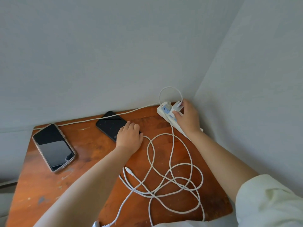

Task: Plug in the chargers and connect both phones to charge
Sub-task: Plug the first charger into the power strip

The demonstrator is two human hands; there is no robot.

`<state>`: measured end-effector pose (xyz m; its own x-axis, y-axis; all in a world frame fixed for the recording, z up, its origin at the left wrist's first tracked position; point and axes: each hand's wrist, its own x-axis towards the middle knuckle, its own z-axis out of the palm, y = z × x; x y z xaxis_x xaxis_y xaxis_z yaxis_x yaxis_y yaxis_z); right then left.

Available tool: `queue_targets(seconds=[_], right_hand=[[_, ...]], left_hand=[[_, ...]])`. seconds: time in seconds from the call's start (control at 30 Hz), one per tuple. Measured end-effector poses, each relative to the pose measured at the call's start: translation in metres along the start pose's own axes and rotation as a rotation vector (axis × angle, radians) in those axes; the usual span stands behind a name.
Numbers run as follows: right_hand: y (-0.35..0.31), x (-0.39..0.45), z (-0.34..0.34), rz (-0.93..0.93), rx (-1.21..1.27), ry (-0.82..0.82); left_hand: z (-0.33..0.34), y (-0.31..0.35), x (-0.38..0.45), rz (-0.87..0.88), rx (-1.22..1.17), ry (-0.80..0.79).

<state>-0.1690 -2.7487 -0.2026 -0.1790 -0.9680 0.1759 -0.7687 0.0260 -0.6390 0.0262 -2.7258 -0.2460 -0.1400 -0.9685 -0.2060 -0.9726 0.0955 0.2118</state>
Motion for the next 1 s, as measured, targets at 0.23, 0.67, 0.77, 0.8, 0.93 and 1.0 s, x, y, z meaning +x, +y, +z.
queue_targets(seconds=[0.23,0.67,0.77,0.8,0.93,1.0], right_hand=[[-0.008,-0.006,0.010,-0.113,-0.160,0.090],[-0.016,-0.008,0.016,-0.120,-0.273,0.135],[-0.013,-0.010,0.014,-0.193,-0.314,0.152],[-0.012,-0.011,0.015,-0.208,-0.325,0.137],[-0.006,-0.011,0.017,-0.211,-0.315,0.115],[-0.002,-0.012,0.018,-0.227,-0.319,0.130]], left_hand=[[0.003,-0.001,-0.001,0.015,0.031,0.001],[0.007,-0.002,-0.001,0.013,0.045,-0.006],[0.007,-0.002,-0.002,0.016,0.048,-0.003],[0.008,-0.002,-0.002,0.017,0.047,-0.002],[0.009,-0.002,-0.002,0.022,0.046,0.013],[0.010,-0.002,-0.002,0.022,0.046,0.015]])
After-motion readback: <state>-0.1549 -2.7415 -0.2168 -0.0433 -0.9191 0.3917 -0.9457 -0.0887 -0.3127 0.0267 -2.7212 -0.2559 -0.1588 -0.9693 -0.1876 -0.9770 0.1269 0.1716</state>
